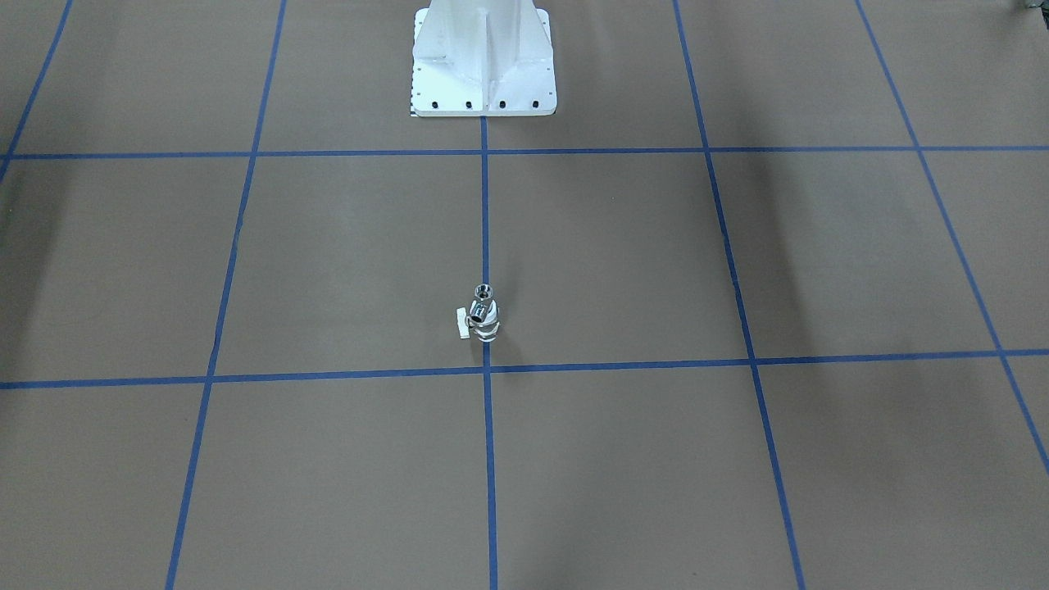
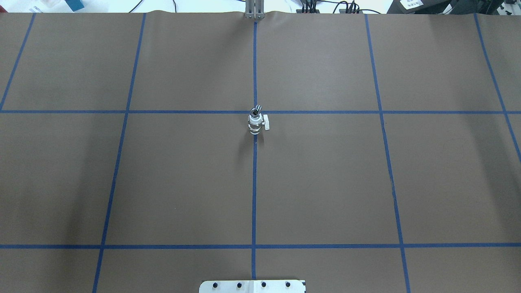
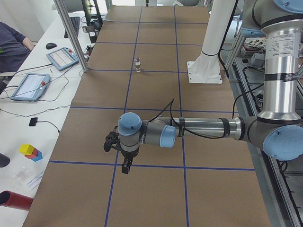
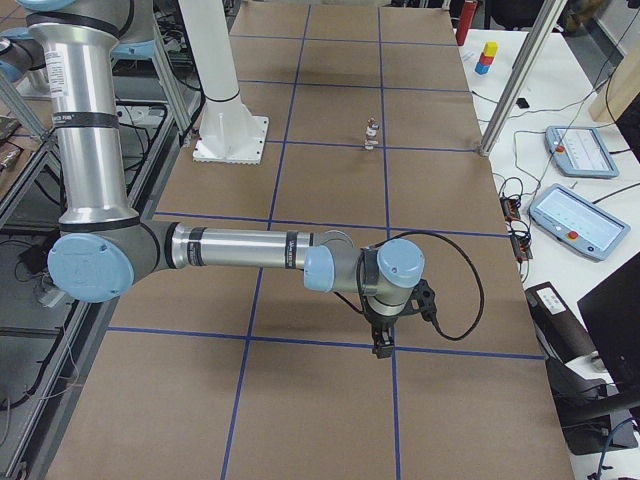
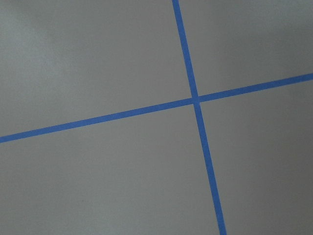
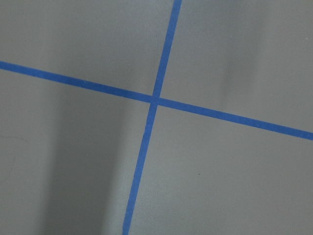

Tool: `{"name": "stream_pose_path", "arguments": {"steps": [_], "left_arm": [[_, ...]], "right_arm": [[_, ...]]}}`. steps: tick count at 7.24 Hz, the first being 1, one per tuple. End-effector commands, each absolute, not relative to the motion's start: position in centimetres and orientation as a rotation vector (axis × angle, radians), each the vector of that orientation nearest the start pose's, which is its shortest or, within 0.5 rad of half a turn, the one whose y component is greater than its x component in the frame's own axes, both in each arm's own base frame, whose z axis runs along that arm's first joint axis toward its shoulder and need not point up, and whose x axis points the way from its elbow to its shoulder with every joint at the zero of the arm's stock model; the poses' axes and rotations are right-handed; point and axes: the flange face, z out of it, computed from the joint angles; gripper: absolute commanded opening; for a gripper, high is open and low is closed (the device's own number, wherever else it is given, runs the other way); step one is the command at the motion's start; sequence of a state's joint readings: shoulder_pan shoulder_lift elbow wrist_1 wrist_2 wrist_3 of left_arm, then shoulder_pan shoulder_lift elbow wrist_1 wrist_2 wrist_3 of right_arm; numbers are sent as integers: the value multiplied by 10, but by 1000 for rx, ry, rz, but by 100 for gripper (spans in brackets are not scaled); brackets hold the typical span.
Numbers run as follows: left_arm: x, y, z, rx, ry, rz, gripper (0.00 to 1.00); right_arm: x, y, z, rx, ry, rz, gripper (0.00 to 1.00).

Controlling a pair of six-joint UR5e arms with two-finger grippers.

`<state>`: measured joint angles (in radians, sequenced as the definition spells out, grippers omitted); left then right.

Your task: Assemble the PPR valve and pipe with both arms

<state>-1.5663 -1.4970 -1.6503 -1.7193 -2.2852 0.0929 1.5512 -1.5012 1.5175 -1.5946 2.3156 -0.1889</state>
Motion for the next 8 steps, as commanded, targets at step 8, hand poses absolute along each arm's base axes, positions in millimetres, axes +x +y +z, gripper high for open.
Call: {"name": "stream_pose_path", "arguments": {"steps": [8], "left_arm": [[-65,-461,647,176,707,156,100]], "right_arm": [[64,-511,643,-10,-760,-135,99]]}}
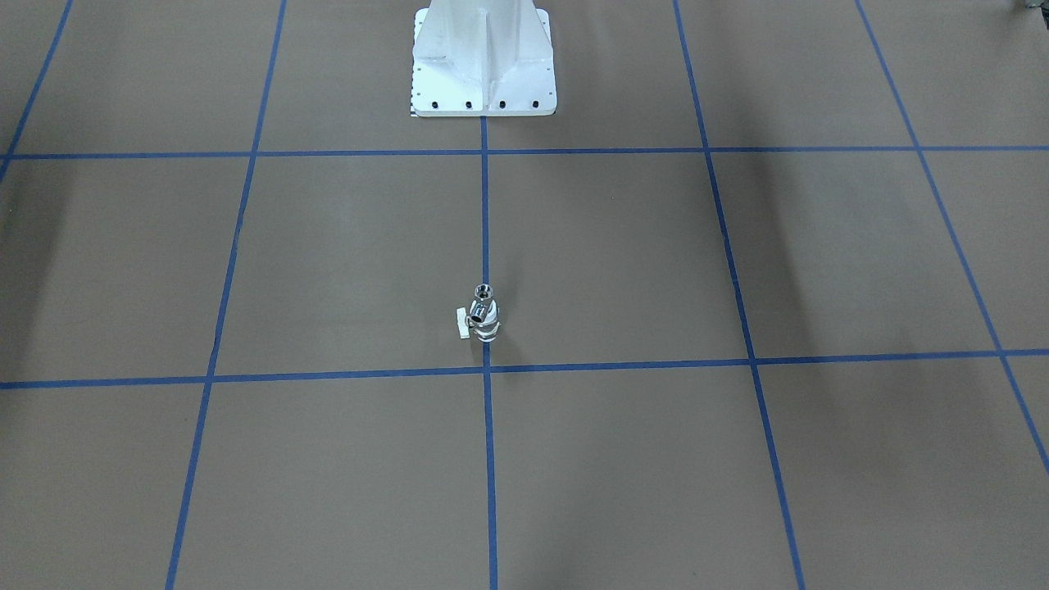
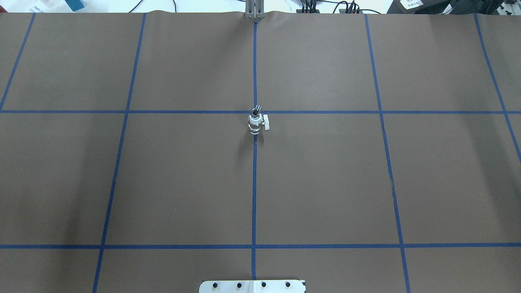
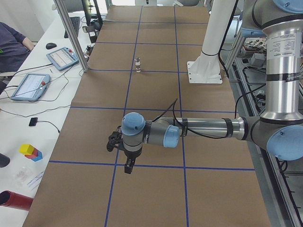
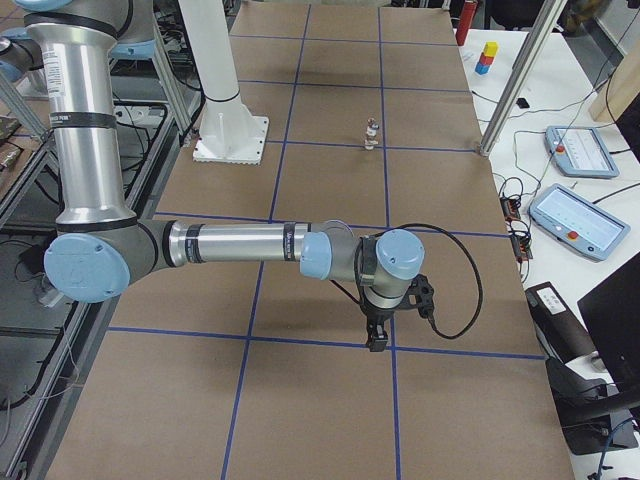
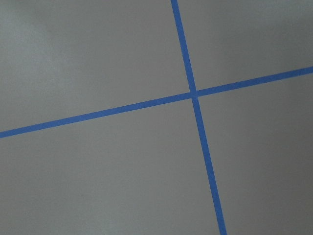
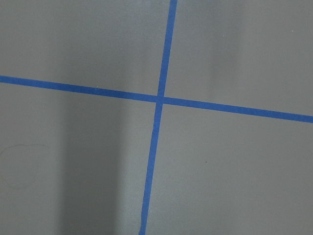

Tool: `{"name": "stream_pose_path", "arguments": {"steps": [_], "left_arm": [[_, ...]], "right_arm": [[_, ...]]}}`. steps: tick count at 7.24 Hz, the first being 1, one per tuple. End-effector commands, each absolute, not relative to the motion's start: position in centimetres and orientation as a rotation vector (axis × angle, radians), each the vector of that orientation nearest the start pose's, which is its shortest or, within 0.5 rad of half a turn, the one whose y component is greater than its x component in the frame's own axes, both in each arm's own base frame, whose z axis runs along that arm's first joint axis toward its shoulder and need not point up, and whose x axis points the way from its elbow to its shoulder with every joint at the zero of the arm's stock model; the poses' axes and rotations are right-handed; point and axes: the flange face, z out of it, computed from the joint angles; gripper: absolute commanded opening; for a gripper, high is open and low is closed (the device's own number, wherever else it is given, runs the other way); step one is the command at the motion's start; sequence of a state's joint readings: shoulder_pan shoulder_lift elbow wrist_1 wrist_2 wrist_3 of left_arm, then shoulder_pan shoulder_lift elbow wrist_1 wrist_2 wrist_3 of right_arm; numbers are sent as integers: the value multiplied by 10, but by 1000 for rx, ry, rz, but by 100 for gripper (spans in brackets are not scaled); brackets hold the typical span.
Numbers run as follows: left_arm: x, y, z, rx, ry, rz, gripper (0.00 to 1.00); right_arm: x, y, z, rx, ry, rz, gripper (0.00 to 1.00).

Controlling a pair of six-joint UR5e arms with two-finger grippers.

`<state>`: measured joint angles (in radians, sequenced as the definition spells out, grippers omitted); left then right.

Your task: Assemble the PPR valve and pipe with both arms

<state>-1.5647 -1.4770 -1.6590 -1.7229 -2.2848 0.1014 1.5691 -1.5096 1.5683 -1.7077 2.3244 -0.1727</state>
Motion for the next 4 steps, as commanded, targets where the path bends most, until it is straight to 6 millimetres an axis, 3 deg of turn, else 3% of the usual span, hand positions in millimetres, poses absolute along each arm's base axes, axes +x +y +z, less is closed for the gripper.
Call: {"name": "stream_pose_path", "arguments": {"steps": [1,4], "left_arm": [[-65,-461,647,175,705,155,100],[-65,-462,648,170,706,148,100]], "right_arm": [[64,-511,645,-12,-760,-136,99],[64,-511,647,-14,-759,-135,99]]}}
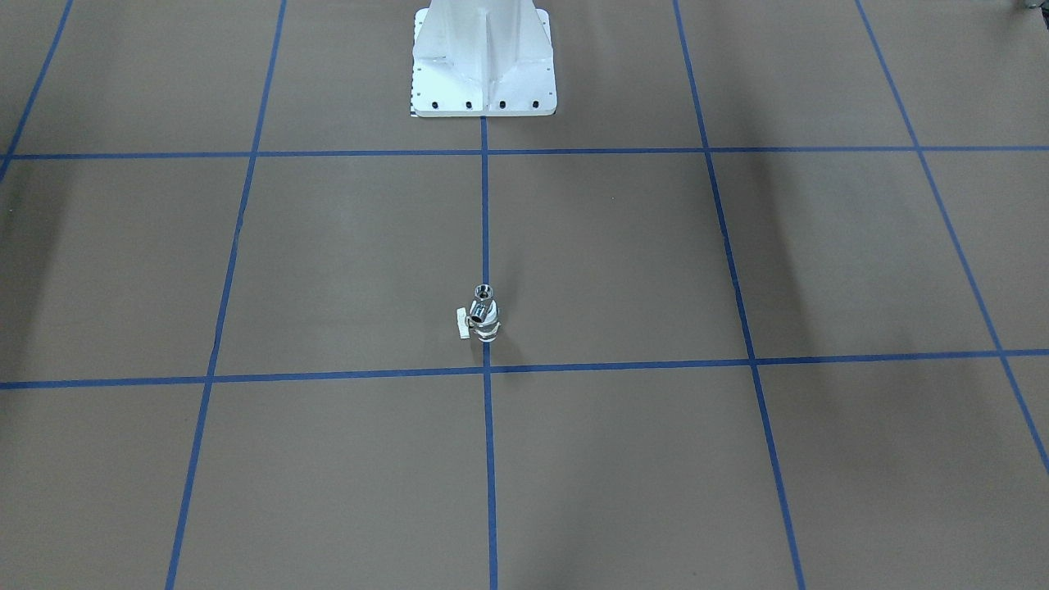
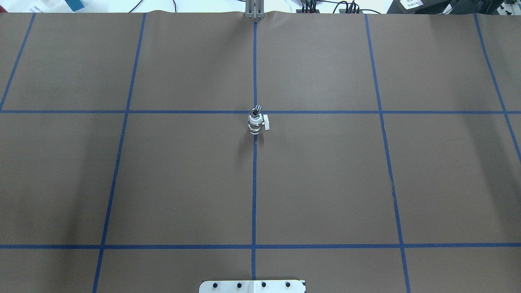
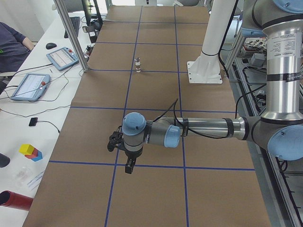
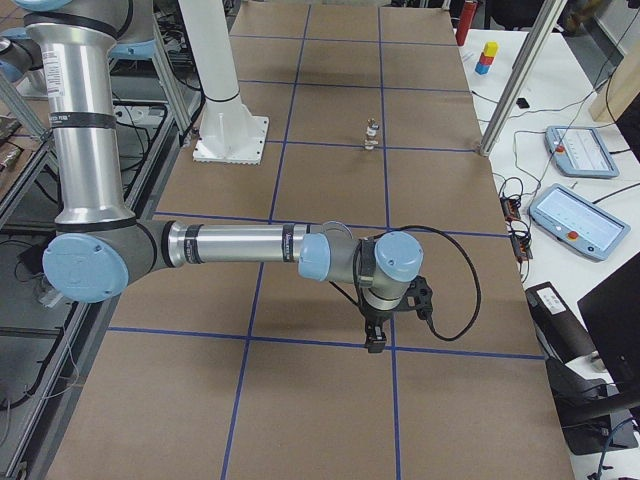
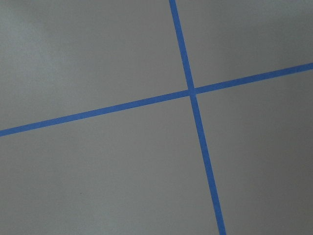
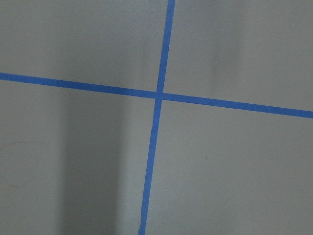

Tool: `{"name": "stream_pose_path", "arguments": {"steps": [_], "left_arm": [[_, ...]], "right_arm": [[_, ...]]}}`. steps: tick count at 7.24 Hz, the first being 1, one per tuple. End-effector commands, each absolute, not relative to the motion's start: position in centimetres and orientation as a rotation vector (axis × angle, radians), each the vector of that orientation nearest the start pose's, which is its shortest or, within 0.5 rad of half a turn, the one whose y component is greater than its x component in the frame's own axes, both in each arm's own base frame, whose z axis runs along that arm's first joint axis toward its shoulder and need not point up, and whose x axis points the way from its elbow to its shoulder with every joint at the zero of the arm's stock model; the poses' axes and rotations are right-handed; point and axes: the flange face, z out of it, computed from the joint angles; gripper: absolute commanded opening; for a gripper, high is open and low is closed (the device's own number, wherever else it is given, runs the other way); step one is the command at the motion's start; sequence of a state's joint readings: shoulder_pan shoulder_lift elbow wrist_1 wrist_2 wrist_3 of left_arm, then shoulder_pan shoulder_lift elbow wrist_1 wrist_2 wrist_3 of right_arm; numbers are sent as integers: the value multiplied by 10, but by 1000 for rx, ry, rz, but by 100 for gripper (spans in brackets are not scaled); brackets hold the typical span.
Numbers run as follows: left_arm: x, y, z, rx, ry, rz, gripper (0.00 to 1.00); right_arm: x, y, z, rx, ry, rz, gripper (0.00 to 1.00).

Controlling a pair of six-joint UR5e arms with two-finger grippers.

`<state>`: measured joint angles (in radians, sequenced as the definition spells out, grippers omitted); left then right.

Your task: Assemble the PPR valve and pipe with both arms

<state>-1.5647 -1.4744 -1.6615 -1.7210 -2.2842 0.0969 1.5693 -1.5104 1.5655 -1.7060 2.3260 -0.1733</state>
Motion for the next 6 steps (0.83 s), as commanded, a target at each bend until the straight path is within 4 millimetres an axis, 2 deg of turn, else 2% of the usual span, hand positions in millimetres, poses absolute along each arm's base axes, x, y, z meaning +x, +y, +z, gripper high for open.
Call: {"name": "stream_pose_path", "arguments": {"steps": [1,6], "left_arm": [[-65,-463,646,171,704,149,100],[-65,-462,648,167,706,145,100]], "right_arm": [[64,-511,647,-14,-757,-135,99],[64,-503,648,-16,-767,-133,99]]}}
